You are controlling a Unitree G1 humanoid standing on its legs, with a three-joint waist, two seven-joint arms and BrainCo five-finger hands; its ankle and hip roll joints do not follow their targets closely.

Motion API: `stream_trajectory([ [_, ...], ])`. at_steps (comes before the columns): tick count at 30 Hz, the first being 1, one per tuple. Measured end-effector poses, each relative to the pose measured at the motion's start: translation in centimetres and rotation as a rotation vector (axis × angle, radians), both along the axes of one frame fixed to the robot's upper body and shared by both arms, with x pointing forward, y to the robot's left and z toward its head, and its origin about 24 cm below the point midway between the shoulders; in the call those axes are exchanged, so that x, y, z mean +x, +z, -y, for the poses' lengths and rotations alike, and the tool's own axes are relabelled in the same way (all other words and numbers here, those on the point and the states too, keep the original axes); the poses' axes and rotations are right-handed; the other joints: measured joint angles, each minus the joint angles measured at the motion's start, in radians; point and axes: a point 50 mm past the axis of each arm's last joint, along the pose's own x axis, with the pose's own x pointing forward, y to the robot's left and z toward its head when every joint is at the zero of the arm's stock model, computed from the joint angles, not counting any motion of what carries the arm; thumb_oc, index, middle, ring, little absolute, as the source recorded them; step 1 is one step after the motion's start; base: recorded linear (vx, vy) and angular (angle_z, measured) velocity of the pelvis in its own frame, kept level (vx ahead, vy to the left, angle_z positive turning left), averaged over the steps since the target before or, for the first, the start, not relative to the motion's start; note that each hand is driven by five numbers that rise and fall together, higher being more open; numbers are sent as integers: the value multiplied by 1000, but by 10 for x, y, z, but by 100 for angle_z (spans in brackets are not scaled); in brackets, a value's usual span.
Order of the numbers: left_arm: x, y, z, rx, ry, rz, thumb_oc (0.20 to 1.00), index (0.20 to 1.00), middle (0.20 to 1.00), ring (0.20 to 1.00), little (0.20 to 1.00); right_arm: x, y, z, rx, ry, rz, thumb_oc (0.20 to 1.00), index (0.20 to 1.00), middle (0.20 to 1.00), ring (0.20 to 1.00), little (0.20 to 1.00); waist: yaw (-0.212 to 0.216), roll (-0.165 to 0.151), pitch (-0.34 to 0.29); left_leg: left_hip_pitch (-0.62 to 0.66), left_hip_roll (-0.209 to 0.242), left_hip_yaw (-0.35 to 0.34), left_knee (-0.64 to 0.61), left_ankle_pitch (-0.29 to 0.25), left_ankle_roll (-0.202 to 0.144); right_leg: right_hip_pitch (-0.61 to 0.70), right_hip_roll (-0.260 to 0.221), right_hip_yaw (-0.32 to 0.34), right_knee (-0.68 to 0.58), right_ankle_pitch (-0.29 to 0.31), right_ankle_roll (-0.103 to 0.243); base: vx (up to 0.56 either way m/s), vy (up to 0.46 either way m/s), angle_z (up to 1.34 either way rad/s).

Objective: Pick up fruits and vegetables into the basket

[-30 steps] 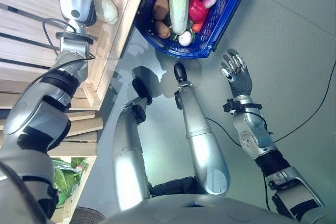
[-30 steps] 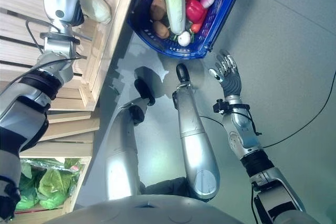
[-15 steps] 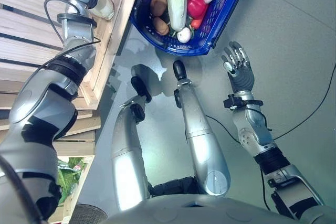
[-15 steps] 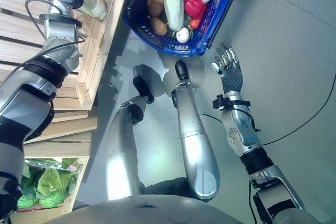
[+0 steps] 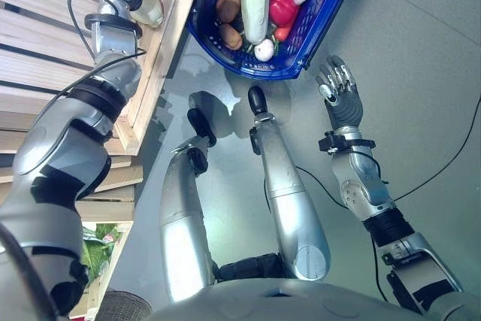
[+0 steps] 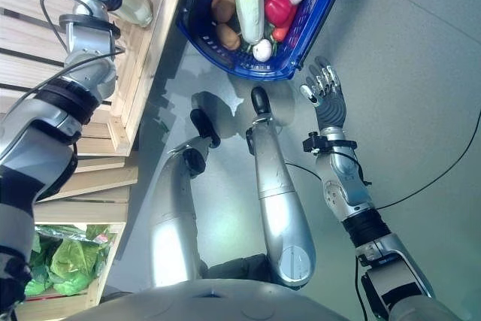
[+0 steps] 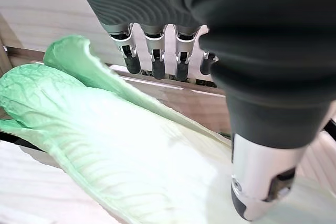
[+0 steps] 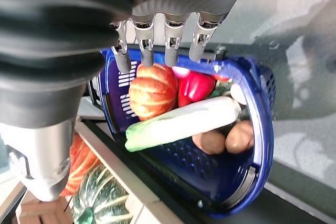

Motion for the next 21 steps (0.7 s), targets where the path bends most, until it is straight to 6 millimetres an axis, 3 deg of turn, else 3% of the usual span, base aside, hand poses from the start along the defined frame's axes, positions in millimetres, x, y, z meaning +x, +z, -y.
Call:
stream_trajectory([
  [8, -26, -18, -4, 0, -243, 143, 1000, 1000, 1000, 1000, 1000, -14, -17, 2, 25, -12, -51, 1000, 1000, 1000, 1000, 1000, 37, 0, 0, 2, -6, -27, -2, 9, -5, 14, -14, -38, 4, -1, -14, -5, -25, 8],
  [13, -27, -32, -8, 9, -241, 77, 1000, 1000, 1000, 1000, 1000, -16, -14, 0, 36, -8, -37, 1000, 1000, 1000, 1000, 1000, 61, 0, 0, 1, -9, -35, -5, 17, -7, 15, -17, -43, 6, -5, -13, -1, -11, 5],
  [21, -23, -49, -14, -9, -163, -82, 1000, 1000, 1000, 1000, 1000, -16, -9, -1, 81, -19, -37, 1000, 1000, 1000, 1000, 1000, 57, 0, 0, 0, -17, -44, -18, 29, -7, 18, -24, -53, -9, 1, -19, -2, 1, 3],
])
